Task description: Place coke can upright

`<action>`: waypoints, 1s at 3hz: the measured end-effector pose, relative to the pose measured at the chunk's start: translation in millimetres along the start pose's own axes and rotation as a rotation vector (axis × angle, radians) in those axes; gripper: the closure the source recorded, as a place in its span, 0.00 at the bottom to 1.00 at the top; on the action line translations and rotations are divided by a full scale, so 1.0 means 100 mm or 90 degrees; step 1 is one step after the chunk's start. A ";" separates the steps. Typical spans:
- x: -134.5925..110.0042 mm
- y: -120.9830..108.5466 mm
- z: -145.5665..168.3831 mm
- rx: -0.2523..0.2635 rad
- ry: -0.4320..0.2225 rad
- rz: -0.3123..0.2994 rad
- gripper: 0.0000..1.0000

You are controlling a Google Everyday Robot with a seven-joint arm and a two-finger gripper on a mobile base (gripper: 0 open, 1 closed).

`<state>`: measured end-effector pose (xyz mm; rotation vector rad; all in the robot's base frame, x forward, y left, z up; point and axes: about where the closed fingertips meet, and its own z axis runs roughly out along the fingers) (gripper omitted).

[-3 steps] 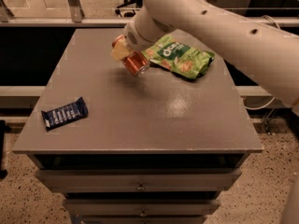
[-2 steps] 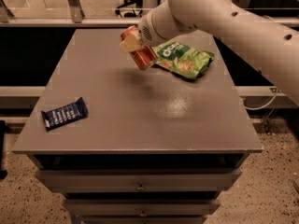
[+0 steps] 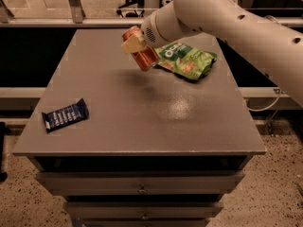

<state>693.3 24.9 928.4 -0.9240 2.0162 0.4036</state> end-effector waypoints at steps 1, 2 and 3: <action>0.05 0.11 -0.01 -0.020 -0.039 -0.004 1.00; 0.14 0.26 -0.18 -0.039 -0.137 0.010 1.00; 0.17 0.33 -0.42 -0.045 -0.216 0.031 1.00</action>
Offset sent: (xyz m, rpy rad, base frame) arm -0.0542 -0.0184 0.0041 0.3083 -0.1777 0.0505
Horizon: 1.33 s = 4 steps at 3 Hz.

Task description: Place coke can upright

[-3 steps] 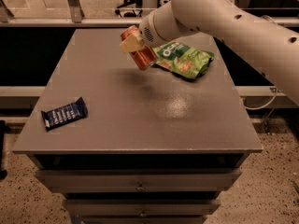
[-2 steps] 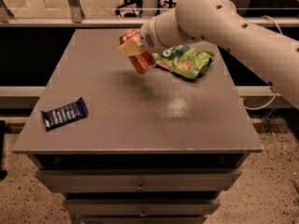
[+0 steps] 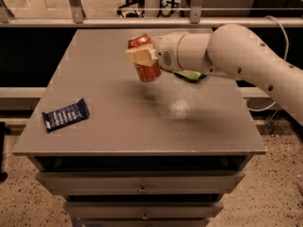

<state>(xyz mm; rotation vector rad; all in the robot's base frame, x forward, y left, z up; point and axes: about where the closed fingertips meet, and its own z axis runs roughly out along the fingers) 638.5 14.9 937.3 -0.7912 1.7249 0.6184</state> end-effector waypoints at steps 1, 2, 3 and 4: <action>0.05 0.07 -0.10 -0.007 -0.069 0.007 1.00; 0.08 0.18 -0.10 -0.021 -0.117 0.000 1.00; 0.19 0.29 -0.03 -0.036 -0.127 -0.051 1.00; 0.21 0.32 -0.01 -0.041 -0.129 -0.064 1.00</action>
Offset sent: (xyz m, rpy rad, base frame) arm -0.0328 0.0173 -0.0293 0.1452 -0.2192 0.0756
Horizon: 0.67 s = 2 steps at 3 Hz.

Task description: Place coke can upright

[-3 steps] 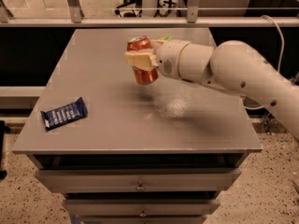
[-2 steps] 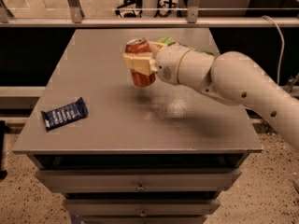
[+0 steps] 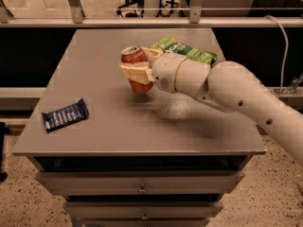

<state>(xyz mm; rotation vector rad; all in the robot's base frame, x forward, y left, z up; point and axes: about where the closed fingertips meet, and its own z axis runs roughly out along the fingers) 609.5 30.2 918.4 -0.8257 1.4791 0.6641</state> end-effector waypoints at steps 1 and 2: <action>0.07 0.02 -0.06 -0.015 -0.005 0.030 1.00; 0.17 0.08 -0.13 -0.019 -0.017 0.052 1.00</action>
Offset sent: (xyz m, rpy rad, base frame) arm -0.0230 -0.0170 -0.0273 0.1114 0.0760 0.0233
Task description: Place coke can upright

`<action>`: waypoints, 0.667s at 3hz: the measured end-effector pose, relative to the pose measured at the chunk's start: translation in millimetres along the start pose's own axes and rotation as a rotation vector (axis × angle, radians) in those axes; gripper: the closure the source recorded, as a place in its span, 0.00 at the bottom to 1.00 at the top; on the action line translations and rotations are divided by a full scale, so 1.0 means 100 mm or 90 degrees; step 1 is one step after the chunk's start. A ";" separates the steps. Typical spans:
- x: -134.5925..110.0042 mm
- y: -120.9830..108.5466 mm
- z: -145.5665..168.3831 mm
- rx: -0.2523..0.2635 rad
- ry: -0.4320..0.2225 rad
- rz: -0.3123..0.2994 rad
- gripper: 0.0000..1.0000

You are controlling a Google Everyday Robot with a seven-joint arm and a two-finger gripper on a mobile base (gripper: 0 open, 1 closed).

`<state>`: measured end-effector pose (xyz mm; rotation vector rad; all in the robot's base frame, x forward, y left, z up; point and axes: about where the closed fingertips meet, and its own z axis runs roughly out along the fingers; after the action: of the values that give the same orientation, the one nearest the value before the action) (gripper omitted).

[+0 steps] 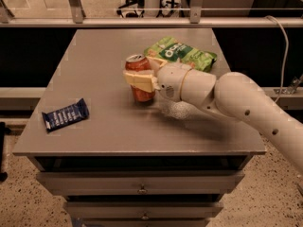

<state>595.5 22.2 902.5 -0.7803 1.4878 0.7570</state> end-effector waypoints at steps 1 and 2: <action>0.10 0.06 -0.10 -0.019 -0.006 -0.009 0.85; 0.12 0.09 -0.14 -0.025 -0.006 -0.013 0.62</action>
Offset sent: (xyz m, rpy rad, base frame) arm -0.0367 -0.0272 -0.0280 -0.0170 -0.0270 0.0793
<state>579.8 14.7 891.3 -0.8202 1.4587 0.7757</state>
